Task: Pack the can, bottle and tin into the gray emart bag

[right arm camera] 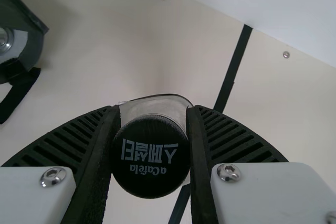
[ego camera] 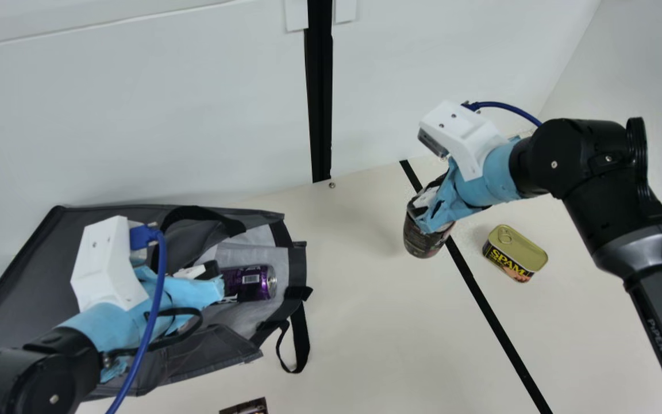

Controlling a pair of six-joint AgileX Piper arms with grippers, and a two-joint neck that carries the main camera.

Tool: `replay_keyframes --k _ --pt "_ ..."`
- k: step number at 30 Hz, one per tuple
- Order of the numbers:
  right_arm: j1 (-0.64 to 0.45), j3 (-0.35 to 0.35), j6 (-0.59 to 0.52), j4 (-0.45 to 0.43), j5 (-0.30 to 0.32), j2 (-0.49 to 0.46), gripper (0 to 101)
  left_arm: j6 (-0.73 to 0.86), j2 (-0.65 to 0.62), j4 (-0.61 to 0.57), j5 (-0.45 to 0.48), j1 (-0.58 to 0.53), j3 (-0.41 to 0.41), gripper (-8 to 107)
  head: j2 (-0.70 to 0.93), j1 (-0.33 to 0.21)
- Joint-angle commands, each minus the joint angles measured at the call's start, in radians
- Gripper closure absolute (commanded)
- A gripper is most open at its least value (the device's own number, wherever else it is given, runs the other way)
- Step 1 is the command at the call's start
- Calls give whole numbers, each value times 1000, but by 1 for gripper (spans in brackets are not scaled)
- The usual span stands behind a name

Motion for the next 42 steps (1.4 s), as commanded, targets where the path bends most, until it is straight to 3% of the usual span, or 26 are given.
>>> replay_keyframes --k 1,42 --pt "13 4 -1 -1 4 -6 101 0 0 0 0 0 0 89 -1 -23" --pt "218 97 -74 75 47 -108 101 0 0 0 0 0 0 89 -1 -23"
